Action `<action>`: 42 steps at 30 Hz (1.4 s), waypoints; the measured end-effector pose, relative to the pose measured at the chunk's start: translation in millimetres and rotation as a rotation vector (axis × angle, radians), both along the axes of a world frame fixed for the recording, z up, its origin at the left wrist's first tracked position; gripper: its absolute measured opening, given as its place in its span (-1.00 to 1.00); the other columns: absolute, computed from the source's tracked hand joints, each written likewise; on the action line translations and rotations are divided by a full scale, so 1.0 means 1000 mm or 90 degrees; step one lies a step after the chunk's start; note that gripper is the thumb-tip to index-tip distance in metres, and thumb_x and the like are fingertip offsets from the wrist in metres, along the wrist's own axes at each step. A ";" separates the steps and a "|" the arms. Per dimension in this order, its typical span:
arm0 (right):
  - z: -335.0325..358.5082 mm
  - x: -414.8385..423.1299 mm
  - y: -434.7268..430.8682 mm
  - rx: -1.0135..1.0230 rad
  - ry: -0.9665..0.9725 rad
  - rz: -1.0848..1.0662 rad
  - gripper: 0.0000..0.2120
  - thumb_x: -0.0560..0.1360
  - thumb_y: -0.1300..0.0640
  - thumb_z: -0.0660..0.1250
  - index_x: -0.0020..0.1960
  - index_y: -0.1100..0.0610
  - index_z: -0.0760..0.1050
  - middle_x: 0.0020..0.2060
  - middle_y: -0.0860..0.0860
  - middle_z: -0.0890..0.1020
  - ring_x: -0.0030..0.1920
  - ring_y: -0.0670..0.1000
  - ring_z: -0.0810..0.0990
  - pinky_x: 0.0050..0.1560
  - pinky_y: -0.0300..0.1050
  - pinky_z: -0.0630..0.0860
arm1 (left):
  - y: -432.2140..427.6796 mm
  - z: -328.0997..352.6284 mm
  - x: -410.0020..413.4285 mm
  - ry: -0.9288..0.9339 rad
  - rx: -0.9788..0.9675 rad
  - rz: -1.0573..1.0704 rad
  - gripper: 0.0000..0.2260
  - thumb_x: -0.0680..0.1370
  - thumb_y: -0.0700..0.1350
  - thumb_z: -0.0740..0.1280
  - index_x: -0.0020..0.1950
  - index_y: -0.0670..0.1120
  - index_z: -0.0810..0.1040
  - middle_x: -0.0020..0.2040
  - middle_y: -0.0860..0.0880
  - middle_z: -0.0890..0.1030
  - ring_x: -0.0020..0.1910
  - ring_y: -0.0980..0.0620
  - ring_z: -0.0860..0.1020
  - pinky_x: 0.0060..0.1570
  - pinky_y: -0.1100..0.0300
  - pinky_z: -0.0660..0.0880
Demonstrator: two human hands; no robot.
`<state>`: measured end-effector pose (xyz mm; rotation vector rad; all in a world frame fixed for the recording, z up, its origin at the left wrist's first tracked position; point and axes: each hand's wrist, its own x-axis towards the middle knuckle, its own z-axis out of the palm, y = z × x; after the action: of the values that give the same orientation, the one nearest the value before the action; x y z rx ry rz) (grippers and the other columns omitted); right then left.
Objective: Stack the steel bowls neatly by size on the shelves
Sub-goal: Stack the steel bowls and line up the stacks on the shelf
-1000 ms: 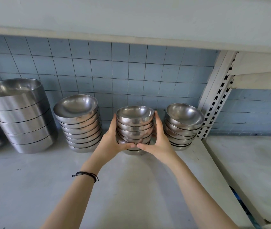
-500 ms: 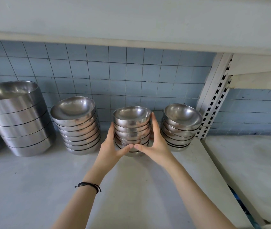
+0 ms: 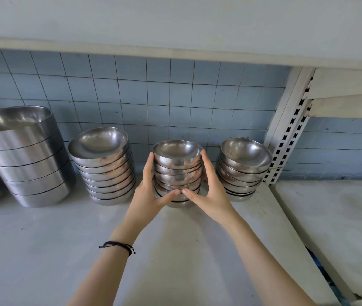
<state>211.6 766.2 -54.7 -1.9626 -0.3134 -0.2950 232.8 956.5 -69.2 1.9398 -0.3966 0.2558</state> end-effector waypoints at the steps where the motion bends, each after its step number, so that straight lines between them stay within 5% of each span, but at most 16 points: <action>1: -0.001 0.000 0.000 0.007 -0.001 -0.001 -0.09 0.47 0.12 0.49 0.50 -0.35 -0.06 0.45 -0.51 0.05 0.48 -0.42 0.03 0.36 -0.56 0.06 | 0.000 0.002 0.000 -0.003 0.009 0.009 -0.02 0.36 0.11 0.50 0.49 0.37 -0.16 0.51 0.13 0.26 0.33 0.44 0.31 0.17 0.61 0.27; 3: -0.002 0.000 0.001 0.022 0.002 -0.005 -0.10 0.46 0.14 0.50 0.51 -0.30 -0.02 0.45 -0.49 0.09 0.47 -0.41 0.06 0.36 -0.55 0.08 | -0.001 0.003 0.001 -0.012 0.025 0.019 -0.02 0.33 0.11 0.50 0.47 0.35 -0.17 0.46 0.19 0.25 0.22 0.59 0.27 0.06 0.69 0.23; 7: -0.002 0.002 -0.001 0.014 0.001 -0.014 -0.10 0.44 0.14 0.52 0.52 -0.28 0.03 0.48 -0.40 0.14 0.48 -0.37 0.09 0.42 -0.42 0.11 | -0.005 0.000 0.001 -0.006 0.022 0.039 0.00 0.38 0.05 0.52 0.43 0.42 -0.23 0.36 0.28 0.29 0.22 0.31 0.39 0.05 0.64 0.26; 11: 0.005 0.005 -0.001 -0.023 -0.019 -0.012 -0.12 0.44 0.14 0.52 0.51 -0.30 0.06 0.48 -0.36 0.17 0.48 -0.35 0.12 0.44 -0.36 0.12 | -0.010 -0.009 -0.002 0.024 -0.036 0.052 -0.04 0.45 0.04 0.46 0.42 0.41 -0.30 0.30 0.43 0.25 0.23 0.44 0.31 0.06 0.68 0.22; 16: 0.005 0.006 0.000 -0.016 -0.019 -0.017 -0.11 0.42 0.12 0.53 0.46 -0.38 0.04 0.42 -0.47 0.16 0.47 -0.37 0.14 0.42 -0.40 0.14 | -0.010 -0.011 -0.002 0.039 -0.053 0.049 -0.04 0.45 0.06 0.44 0.41 0.41 -0.32 0.40 0.28 0.28 0.29 0.40 0.29 0.09 0.68 0.21; 19: 0.000 0.004 -0.003 -0.017 -0.013 -0.014 -0.09 0.41 0.15 0.54 0.48 -0.33 0.04 0.44 -0.44 0.15 0.48 -0.34 0.14 0.44 -0.33 0.15 | -0.008 -0.008 -0.005 0.020 -0.062 0.022 -0.04 0.38 0.12 0.47 0.37 0.52 -0.27 0.50 0.11 0.29 0.42 0.26 0.30 0.32 0.43 0.26; 21: 0.000 0.003 -0.003 -0.017 -0.013 -0.015 -0.08 0.41 0.16 0.54 0.49 -0.32 0.04 0.44 -0.43 0.15 0.48 -0.36 0.12 0.41 -0.41 0.13 | -0.007 -0.008 -0.005 0.003 -0.072 0.003 -0.05 0.36 0.13 0.47 0.41 0.47 -0.22 0.53 0.02 0.23 0.48 0.19 0.24 0.44 0.25 0.24; 25: 0.004 0.001 -0.001 -0.018 -0.006 -0.014 -0.07 0.42 0.16 0.53 0.44 -0.39 -0.01 0.39 -0.51 0.09 0.43 -0.45 0.08 0.32 -0.56 0.11 | -0.007 -0.005 -0.003 0.008 -0.098 -0.015 -0.03 0.36 0.03 0.49 0.53 0.16 -0.13 0.50 0.10 0.25 0.44 0.25 0.29 0.39 0.35 0.26; 28: 0.004 0.002 -0.002 0.007 0.016 -0.024 -0.04 0.41 0.11 0.54 0.44 -0.43 -0.05 0.35 -0.59 0.07 0.46 -0.38 0.11 0.43 -0.36 0.13 | -0.005 -0.004 0.000 0.019 -0.098 -0.013 -0.01 0.34 0.03 0.52 0.54 0.06 -0.09 0.39 0.02 0.43 0.37 0.20 0.41 0.32 0.35 0.34; 32: 0.001 0.002 -0.003 0.015 0.032 -0.023 0.00 0.40 0.10 0.56 0.47 -0.46 -0.05 0.44 -0.50 0.08 0.52 -0.26 0.09 0.55 -0.04 0.14 | -0.001 -0.002 0.003 0.028 -0.081 -0.018 -0.02 0.35 -0.08 0.56 0.50 0.17 -0.07 0.36 -0.01 0.46 0.36 0.16 0.42 0.37 0.19 0.36; 36: 0.000 0.003 -0.003 0.026 0.026 -0.038 0.02 0.37 0.11 0.58 0.44 -0.51 -0.03 0.53 -0.30 0.12 0.54 -0.20 0.12 0.54 0.07 0.19 | -0.003 0.003 0.004 0.027 -0.083 -0.033 -0.03 0.37 -0.11 0.56 0.49 0.22 -0.08 0.35 -0.02 0.48 0.34 0.18 0.44 0.38 0.12 0.38; 42: 0.001 0.006 -0.002 0.067 0.044 -0.047 -0.09 0.33 -0.16 0.52 0.41 -0.52 -0.02 0.41 -0.39 0.26 0.47 -0.16 0.30 0.49 0.05 0.30 | -0.002 0.012 0.006 0.055 -0.150 -0.033 -0.05 0.31 0.25 0.51 0.37 0.54 -0.16 0.41 -0.01 0.44 0.39 0.15 0.40 0.43 0.04 0.31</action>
<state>217.6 763.7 -53.5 -1.8780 -0.1773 -0.2841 238.8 954.5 -57.5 1.7003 -0.3438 0.1758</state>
